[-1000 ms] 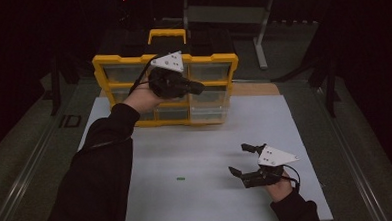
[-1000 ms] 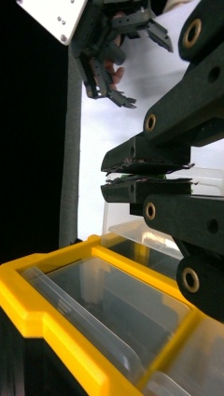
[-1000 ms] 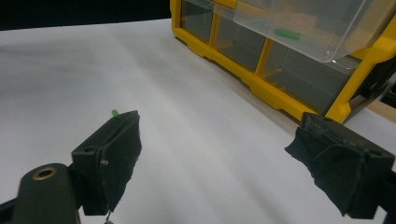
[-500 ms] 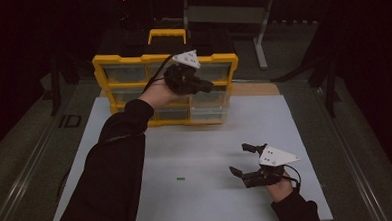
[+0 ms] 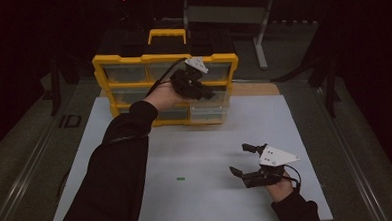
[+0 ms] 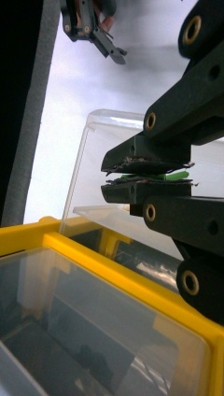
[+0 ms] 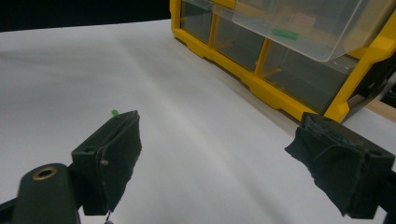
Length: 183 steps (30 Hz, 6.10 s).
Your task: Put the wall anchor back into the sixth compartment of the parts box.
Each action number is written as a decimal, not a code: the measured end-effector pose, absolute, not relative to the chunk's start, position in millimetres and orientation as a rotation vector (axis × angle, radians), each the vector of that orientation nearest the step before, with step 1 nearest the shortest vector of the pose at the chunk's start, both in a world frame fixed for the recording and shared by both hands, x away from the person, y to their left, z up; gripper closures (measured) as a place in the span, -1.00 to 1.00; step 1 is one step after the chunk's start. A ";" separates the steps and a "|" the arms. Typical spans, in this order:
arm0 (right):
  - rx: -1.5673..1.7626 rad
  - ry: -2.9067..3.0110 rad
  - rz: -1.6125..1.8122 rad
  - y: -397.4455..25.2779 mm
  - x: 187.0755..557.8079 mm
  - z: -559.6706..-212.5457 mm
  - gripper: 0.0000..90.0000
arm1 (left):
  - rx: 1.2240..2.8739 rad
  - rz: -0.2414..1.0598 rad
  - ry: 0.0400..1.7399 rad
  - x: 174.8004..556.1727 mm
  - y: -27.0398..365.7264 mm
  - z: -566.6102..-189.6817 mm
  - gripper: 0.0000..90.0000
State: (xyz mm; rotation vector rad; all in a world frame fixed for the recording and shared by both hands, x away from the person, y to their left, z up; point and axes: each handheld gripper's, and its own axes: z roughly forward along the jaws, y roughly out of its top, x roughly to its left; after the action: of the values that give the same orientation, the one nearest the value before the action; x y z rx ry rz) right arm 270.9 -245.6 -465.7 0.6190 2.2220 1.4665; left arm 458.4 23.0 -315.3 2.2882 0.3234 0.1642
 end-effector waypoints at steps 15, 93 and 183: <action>0.611 2.220 1.461 -244.7 270.2 -464.9 -0.69 | 2.268 0.128 0.334 440.3 35.1 -313.1 -0.83; 0.602 2.225 1.457 -241.5 268.5 -463.5 -0.69 | 2.254 -0.039 0.244 316.4 102.6 -480.4 -0.53; 0.599 2.223 1.463 -241.6 268.9 -462.4 -0.69 | 2.211 0.215 0.070 380.8 94.0 -311.3 0.86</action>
State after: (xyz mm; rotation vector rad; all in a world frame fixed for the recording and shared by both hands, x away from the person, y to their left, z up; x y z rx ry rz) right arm 268.9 -241.6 -462.4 0.5989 2.2233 1.4628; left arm 380.8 94.0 -311.3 2.2106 0.0697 0.2147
